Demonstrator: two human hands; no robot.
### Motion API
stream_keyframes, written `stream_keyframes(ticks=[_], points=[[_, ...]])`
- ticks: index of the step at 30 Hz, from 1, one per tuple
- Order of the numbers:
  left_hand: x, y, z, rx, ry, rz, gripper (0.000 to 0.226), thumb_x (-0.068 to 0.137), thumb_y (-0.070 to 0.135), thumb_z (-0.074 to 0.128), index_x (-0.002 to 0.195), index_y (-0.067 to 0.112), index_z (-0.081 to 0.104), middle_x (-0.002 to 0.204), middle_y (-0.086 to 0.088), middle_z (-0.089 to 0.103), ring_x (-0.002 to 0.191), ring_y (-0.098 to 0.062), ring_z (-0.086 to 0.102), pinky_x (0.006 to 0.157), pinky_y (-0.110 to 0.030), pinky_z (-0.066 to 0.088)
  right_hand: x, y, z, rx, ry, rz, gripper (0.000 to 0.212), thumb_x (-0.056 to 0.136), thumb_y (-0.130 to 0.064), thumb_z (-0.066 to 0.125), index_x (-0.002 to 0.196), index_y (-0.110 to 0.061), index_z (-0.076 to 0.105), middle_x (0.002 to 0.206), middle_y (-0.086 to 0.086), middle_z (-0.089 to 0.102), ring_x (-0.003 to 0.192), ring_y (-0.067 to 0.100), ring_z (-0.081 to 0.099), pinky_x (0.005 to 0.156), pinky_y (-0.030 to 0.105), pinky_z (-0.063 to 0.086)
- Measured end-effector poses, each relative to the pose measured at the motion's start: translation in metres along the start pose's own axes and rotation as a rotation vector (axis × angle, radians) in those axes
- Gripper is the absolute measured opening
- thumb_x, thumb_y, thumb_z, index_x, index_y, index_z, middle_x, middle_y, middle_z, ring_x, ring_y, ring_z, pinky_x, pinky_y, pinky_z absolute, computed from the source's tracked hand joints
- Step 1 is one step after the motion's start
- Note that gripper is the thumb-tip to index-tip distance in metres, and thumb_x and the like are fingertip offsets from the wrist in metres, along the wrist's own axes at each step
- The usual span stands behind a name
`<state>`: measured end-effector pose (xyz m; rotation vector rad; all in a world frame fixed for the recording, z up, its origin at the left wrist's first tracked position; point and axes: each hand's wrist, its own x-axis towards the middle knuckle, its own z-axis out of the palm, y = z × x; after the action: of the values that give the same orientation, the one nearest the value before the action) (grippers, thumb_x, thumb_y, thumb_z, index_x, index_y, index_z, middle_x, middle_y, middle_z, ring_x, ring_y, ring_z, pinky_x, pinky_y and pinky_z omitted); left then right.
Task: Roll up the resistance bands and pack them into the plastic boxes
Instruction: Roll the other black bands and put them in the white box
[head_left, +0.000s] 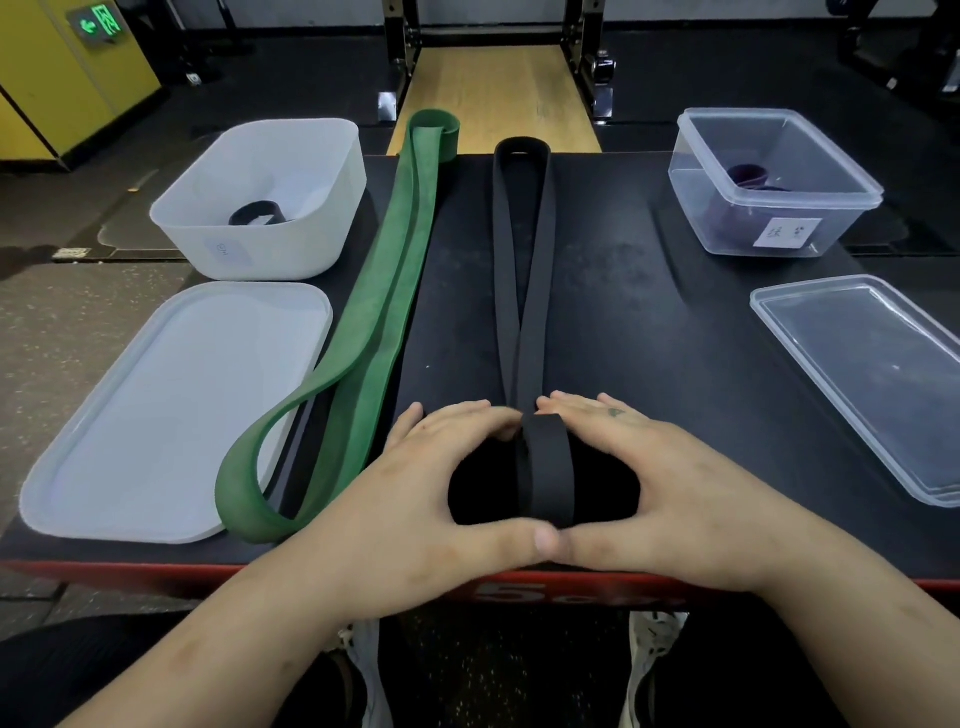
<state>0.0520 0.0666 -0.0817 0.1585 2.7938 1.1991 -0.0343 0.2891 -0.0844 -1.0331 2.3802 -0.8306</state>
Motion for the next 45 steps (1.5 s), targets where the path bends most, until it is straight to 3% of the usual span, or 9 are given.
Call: stream_keyframes(ticks=[4,8,11,20,27,32,36,41,45], points=[[-0.004,0.003,-0.005,0.022,-0.051,-0.014,0.103,0.062,0.063,0.086,0.137,0.076,0.017,0.135,0.046,0.036,0.125,0.040,-0.005,0.117,-0.013,-0.006,0.002,0.008,0.003,-0.003,0.034,0.036,0.108,0.062,-0.091,0.064,0.157,-0.051,0.030,0.162,-0.034,0.022,0.151,-0.013,0.004,0.129,0.033,0.015],[0.000,0.005,-0.001,0.117,-0.010,0.058,0.097,0.067,0.059,0.085,0.137,0.075,0.019,0.137,0.035,0.043,0.140,0.021,0.018,0.125,-0.028,-0.004,0.001,0.005,0.001,0.022,0.055,-0.020,0.096,0.067,-0.080,0.067,0.153,-0.046,0.041,0.158,-0.030,0.034,0.150,-0.015,0.010,0.128,0.031,0.014],[-0.003,0.001,0.003,0.146,0.018,0.052,0.096,0.063,0.068,0.082,0.145,0.056,0.034,0.135,0.031,0.046,0.144,0.010,0.024,0.127,-0.037,0.002,-0.002,0.002,-0.001,0.046,0.026,-0.070,0.079,0.072,-0.074,0.065,0.144,-0.044,0.053,0.151,-0.031,0.044,0.150,-0.013,0.014,0.128,0.033,0.012],[-0.007,0.002,0.003,0.099,-0.016,0.001,0.079,0.058,0.075,0.072,0.123,0.072,0.027,0.123,0.068,0.010,0.131,0.035,-0.003,0.109,0.000,-0.013,-0.002,-0.002,0.005,0.066,0.011,-0.064,0.060,0.077,-0.072,0.059,0.131,-0.045,0.060,0.141,-0.034,0.041,0.151,-0.011,0.012,0.129,0.037,0.007],[-0.007,0.000,0.004,0.079,-0.015,-0.016,0.093,0.056,0.078,0.065,0.140,0.059,0.030,0.130,0.056,0.019,0.136,0.031,-0.002,0.114,-0.005,-0.012,-0.002,-0.006,0.009,0.034,0.041,-0.038,0.053,0.073,-0.080,0.055,0.123,-0.064,0.052,0.142,-0.043,0.031,0.150,-0.014,0.005,0.129,0.035,0.008],[-0.007,-0.003,0.005,0.066,-0.003,-0.013,0.103,0.057,0.078,0.065,0.150,0.047,0.035,0.147,0.039,0.026,0.141,0.026,-0.001,0.122,-0.016,-0.008,-0.002,-0.010,0.008,0.083,0.034,-0.069,0.049,0.074,-0.074,0.060,0.121,-0.073,0.046,0.149,-0.046,0.027,0.150,-0.014,0.010,0.124,0.031,0.021],[-0.005,-0.002,0.006,0.061,0.023,-0.004,0.099,0.061,0.077,0.067,0.151,0.047,0.037,0.153,0.030,0.032,0.145,0.018,0.006,0.127,-0.028,-0.001,-0.002,-0.007,0.008,0.052,0.034,0.013,0.079,0.068,-0.081,0.055,0.143,-0.066,0.033,0.158,-0.039,0.023,0.149,-0.017,-0.002,0.127,0.027,0.011],[-0.006,-0.001,0.005,0.075,0.013,-0.007,0.096,0.064,0.078,0.065,0.150,0.047,0.036,0.151,0.030,0.032,0.147,0.014,0.009,0.127,-0.033,0.001,-0.003,-0.009,0.006,0.051,0.017,-0.027,0.063,0.068,-0.080,0.051,0.128,-0.073,0.033,0.133,-0.063,0.025,0.134,-0.035,-0.002,0.112,0.001,0.003],[-0.008,0.005,0.004,0.069,0.011,0.017,0.089,0.068,0.065,0.081,0.141,0.056,0.032,0.140,0.042,0.035,0.139,0.026,0.004,0.124,-0.022,0.001,0.001,-0.007,0.008,0.059,0.043,-0.051,0.050,0.081,-0.074,0.052,0.129,-0.067,0.041,0.138,-0.049,0.041,0.146,-0.021,0.012,0.127,0.024,0.007]])
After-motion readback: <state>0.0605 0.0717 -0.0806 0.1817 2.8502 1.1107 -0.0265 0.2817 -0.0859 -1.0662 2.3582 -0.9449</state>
